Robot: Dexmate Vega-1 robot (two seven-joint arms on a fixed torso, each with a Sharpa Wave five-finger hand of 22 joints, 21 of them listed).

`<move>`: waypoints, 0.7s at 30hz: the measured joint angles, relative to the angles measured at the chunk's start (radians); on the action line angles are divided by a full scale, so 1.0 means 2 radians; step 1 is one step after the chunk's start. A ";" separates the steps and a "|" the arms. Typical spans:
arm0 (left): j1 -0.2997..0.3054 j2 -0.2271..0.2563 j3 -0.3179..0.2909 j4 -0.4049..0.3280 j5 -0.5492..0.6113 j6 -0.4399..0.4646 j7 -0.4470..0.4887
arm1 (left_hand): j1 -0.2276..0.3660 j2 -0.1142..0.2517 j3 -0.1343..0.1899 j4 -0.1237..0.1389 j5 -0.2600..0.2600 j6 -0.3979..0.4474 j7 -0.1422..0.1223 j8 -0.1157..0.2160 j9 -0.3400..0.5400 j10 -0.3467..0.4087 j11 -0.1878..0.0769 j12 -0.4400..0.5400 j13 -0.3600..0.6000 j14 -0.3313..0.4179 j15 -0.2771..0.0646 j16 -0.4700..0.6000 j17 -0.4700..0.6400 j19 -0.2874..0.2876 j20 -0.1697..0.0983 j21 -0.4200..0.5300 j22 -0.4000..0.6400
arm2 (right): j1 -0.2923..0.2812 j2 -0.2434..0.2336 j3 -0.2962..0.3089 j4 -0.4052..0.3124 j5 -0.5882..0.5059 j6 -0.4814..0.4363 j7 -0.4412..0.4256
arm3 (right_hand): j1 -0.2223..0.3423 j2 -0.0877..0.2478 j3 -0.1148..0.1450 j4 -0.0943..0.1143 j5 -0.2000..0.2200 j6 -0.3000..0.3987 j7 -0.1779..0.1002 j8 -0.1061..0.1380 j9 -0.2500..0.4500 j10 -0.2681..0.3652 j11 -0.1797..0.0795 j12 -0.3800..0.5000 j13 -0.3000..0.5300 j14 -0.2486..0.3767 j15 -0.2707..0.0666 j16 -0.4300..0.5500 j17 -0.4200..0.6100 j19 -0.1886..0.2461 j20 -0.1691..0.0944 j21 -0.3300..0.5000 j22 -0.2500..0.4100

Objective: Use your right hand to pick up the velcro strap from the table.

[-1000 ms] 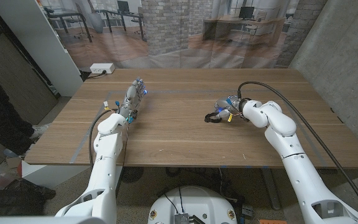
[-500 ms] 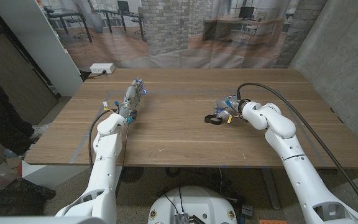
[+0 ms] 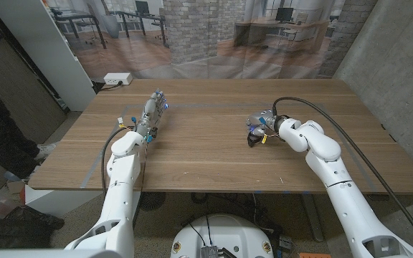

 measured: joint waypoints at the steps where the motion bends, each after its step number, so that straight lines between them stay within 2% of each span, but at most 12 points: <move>1: 0.000 0.000 0.000 -0.001 0.000 0.000 0.000 | 0.000 0.000 0.000 0.000 0.000 0.000 0.000 0.000 0.000 0.000 0.000 0.000 0.000 0.000 0.000 0.000 0.000 0.000 0.000 -0.003 0.000 | 0.000 0.000 0.000 0.000 0.000 0.000 -0.003 | 0.000 0.000 -0.002 0.002 0.000 0.000 0.000 0.000 0.000 0.001 0.001 0.000 0.000 0.000 0.000 0.000 0.000 0.000 0.000 0.001 0.000; 13: 0.003 0.001 0.000 -0.005 -0.001 0.001 -0.002 | 0.000 0.000 -0.002 -0.002 0.000 0.000 0.000 0.000 0.000 0.000 0.000 0.000 0.000 0.000 0.000 0.000 0.000 0.000 0.000 -0.003 0.000 | -0.007 0.002 0.007 -0.007 0.007 0.003 -0.016 | 0.000 0.000 -0.006 0.006 -0.002 0.002 0.002 0.007 0.000 0.010 0.004 0.000 0.000 0.006 0.001 0.004 0.000 0.008 -0.003 0.002 0.000; 21: 0.005 0.001 0.001 -0.008 -0.002 0.002 -0.002 | 0.000 0.000 -0.002 -0.002 0.000 0.000 0.000 0.000 0.000 0.000 0.000 0.000 0.000 0.000 0.000 0.000 0.000 0.000 0.000 -0.003 0.000 | -0.011 0.004 0.012 -0.013 0.009 0.004 -0.027 | 0.004 0.003 -0.008 0.008 -0.004 0.002 0.002 0.007 0.001 0.016 0.006 0.000 0.000 0.012 0.001 0.004 0.000 0.010 -0.001 0.002 0.000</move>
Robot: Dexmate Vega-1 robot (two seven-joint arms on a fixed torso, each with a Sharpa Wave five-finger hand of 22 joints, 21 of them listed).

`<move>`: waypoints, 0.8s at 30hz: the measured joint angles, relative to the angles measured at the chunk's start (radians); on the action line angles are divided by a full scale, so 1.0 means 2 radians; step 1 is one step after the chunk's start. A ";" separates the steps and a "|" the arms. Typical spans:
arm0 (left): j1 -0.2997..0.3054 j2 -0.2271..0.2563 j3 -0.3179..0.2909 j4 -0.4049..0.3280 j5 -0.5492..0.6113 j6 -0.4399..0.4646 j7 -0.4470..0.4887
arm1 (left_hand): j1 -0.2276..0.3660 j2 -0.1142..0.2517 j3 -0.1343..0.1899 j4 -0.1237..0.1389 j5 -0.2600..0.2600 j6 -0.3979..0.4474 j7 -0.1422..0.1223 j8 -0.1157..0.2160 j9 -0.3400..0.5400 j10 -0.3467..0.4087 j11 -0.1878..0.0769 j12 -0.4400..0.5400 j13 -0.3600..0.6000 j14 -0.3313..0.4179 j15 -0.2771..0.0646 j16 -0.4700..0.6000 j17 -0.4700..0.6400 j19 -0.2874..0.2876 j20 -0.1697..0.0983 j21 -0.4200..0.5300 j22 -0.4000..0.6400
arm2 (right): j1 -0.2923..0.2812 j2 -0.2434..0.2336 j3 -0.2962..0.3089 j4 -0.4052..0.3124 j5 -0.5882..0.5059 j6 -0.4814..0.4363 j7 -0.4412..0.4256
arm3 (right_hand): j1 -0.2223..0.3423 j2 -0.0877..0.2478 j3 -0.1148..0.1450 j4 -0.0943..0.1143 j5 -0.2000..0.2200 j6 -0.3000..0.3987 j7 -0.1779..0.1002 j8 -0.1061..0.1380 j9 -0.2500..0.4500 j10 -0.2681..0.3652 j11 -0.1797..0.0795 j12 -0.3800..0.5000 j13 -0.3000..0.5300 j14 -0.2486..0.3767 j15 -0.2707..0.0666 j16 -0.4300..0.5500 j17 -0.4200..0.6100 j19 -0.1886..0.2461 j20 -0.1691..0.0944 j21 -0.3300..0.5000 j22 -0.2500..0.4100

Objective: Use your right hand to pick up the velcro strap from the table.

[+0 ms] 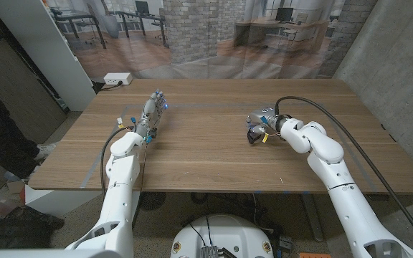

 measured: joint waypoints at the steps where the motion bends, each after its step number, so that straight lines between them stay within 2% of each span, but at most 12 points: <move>1: 0.000 0.000 0.000 0.000 0.000 0.000 0.000 | 0.000 0.000 0.000 0.000 0.000 0.000 0.000 0.000 0.000 0.000 0.000 0.000 0.000 0.000 0.000 0.000 0.000 0.000 0.000 0.000 0.000 | 0.000 0.000 0.000 -0.001 0.000 0.000 0.000 | 0.000 0.000 -0.001 -0.001 0.000 0.000 0.000 0.000 0.000 0.001 0.000 0.000 0.000 0.000 0.000 0.000 0.000 0.000 0.000 0.000 0.000; 24: -0.003 0.001 0.001 0.005 -0.003 -0.002 -0.003 | 0.000 0.000 0.000 0.000 0.000 0.000 0.000 0.000 0.000 0.000 0.000 0.000 0.000 0.000 0.000 0.000 0.000 0.000 0.000 -0.002 0.000 | -0.001 0.008 0.010 -0.012 -0.002 -0.005 -0.031 | 0.004 0.003 -0.009 0.001 -0.001 -0.003 0.003 0.004 0.004 0.006 -0.002 0.000 0.001 0.002 -0.002 0.000 0.000 0.002 0.002 0.000 0.000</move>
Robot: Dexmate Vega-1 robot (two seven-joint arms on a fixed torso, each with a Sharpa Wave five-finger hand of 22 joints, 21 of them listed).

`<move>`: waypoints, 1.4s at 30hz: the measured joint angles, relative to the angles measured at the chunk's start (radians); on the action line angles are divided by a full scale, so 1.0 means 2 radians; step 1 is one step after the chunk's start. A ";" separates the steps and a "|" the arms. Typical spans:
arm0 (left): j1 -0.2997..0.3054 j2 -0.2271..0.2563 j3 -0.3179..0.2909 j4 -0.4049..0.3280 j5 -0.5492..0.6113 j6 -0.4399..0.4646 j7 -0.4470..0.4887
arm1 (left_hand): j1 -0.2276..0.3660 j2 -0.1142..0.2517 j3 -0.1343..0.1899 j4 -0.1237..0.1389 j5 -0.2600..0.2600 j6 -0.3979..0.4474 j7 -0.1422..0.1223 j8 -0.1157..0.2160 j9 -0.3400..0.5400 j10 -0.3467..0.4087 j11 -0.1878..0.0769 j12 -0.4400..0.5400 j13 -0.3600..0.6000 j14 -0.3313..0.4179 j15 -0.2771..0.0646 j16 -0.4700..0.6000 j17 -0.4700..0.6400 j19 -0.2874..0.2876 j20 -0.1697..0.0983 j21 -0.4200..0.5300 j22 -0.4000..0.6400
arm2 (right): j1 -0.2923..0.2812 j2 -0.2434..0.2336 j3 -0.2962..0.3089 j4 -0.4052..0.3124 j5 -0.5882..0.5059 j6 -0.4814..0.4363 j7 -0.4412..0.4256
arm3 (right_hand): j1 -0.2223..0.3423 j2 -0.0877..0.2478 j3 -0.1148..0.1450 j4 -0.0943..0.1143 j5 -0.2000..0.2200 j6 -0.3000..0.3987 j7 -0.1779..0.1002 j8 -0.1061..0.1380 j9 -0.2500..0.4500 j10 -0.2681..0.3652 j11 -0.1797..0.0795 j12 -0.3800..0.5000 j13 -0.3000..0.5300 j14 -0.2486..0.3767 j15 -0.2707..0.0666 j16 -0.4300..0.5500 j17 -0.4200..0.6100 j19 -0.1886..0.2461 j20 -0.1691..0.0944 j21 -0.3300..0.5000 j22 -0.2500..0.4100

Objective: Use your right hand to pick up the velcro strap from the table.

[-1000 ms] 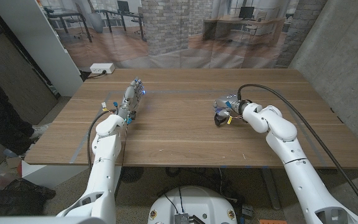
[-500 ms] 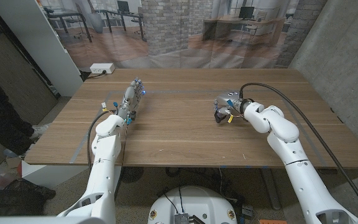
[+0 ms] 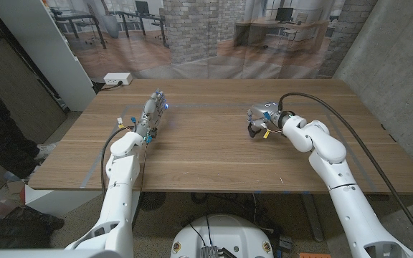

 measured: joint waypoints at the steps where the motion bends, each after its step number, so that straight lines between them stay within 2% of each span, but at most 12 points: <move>1: 0.000 0.000 0.000 0.000 0.000 0.000 0.000 | 0.000 0.000 0.000 0.000 0.000 0.000 0.000 0.000 0.000 0.000 0.000 0.000 0.000 0.000 0.000 0.000 0.000 0.000 0.000 0.000 0.000 | 0.000 0.000 0.000 0.000 0.000 0.000 0.000 | 0.000 0.000 0.000 0.000 0.000 -0.001 0.001 0.000 0.000 0.000 0.000 0.000 0.001 0.000 0.000 0.000 0.000 0.000 0.000 0.000 0.000; 4: -0.002 0.000 0.000 0.002 0.000 -0.001 0.000 | 0.000 0.000 0.000 0.000 0.000 0.000 0.000 0.000 0.000 0.000 0.000 0.000 0.000 0.000 0.000 0.000 0.000 0.000 0.000 0.000 0.000 | 0.000 0.001 0.001 -0.001 -0.002 -0.001 -0.004 | 0.003 -0.003 -0.004 0.000 0.000 -0.001 0.001 0.000 0.004 0.000 0.000 0.000 0.001 0.002 0.002 0.000 0.000 0.000 0.000 0.000 0.000; 21: -0.007 0.001 -0.002 0.010 -0.001 -0.007 -0.002 | 0.000 0.000 0.000 0.000 0.000 0.000 0.000 0.000 0.000 0.000 0.000 0.000 0.000 0.000 0.000 0.000 0.000 0.000 0.000 0.000 0.000 | 0.006 0.002 0.005 -0.003 -0.005 -0.005 -0.020 | 0.007 -0.002 -0.009 0.001 0.000 -0.001 0.003 0.004 0.007 0.008 -0.003 0.000 0.001 0.003 0.003 0.000 0.000 0.000 0.000 0.000 0.000; 42: -0.008 0.001 -0.003 0.008 -0.004 -0.010 -0.005 | 0.000 0.000 0.000 0.000 0.000 0.000 0.000 0.000 0.000 0.000 0.000 0.000 0.000 0.000 0.000 0.000 0.000 0.000 0.000 -0.002 0.000 | 0.008 0.008 0.012 -0.014 -0.011 -0.013 -0.051 | 0.009 -0.001 -0.015 0.003 -0.001 0.001 0.002 0.006 0.007 0.011 0.000 0.000 0.001 0.004 0.001 -0.002 0.000 0.002 -0.002 0.000 0.000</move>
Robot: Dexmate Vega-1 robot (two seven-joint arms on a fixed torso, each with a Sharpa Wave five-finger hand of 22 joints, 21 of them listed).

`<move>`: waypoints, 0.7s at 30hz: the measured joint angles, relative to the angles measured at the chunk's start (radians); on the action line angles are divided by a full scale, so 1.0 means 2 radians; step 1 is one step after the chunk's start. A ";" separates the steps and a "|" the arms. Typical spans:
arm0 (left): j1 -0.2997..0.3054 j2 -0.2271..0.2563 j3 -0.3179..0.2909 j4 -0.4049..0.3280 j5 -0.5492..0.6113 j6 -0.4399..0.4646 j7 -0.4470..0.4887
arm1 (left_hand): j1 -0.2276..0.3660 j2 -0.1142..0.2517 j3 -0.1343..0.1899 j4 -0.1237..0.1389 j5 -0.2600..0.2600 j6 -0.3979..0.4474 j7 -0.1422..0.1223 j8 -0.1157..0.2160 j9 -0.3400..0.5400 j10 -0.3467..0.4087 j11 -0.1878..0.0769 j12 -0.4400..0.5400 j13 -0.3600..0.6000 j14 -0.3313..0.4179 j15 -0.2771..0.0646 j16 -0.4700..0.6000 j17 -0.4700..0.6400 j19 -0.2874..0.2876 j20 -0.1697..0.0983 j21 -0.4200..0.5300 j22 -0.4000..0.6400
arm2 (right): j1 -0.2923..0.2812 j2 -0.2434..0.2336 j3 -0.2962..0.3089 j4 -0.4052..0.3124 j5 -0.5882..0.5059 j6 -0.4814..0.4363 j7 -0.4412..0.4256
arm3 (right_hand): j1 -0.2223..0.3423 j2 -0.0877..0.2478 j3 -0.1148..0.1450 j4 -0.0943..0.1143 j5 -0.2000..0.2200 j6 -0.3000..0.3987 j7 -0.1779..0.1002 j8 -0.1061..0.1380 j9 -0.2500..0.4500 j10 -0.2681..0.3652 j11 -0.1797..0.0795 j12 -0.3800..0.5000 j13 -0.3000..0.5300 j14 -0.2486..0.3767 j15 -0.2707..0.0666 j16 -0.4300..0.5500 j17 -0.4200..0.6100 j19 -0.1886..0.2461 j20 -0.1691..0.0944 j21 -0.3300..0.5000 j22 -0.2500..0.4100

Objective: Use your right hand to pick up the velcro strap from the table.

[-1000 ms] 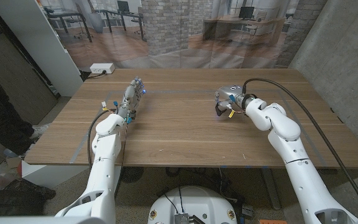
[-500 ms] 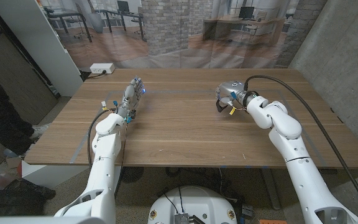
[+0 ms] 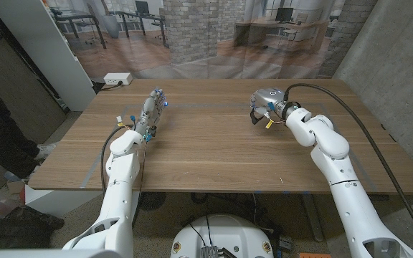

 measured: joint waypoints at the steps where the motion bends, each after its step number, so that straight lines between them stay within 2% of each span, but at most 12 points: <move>1: 0.000 0.000 0.000 0.000 0.000 0.000 0.000 | 0.000 0.000 0.000 0.000 0.001 0.000 0.000 0.000 0.000 0.000 0.000 0.000 0.000 0.000 0.000 0.000 0.000 0.000 0.000 0.000 0.000 | 0.000 0.000 0.000 0.000 0.000 0.000 0.000 | 0.000 0.000 0.000 0.000 0.000 0.000 0.000 0.000 0.000 0.000 0.000 -0.001 0.000 0.000 0.000 0.000 0.000 0.000 0.000 0.000 0.000; 21: 0.007 0.007 -0.004 -0.010 -0.008 0.000 -0.012 | 0.000 0.000 0.000 0.000 0.002 0.000 0.000 0.000 0.000 0.000 0.000 0.000 0.000 0.000 0.000 0.000 0.000 0.000 0.000 0.000 0.000 | -0.007 0.014 0.004 -0.020 -0.014 -0.019 -0.027 | 0.003 0.002 -0.009 0.002 0.000 0.000 0.000 0.002 0.000 0.004 -0.004 -0.004 0.000 0.004 0.000 0.000 0.000 0.000 0.000 0.000 0.000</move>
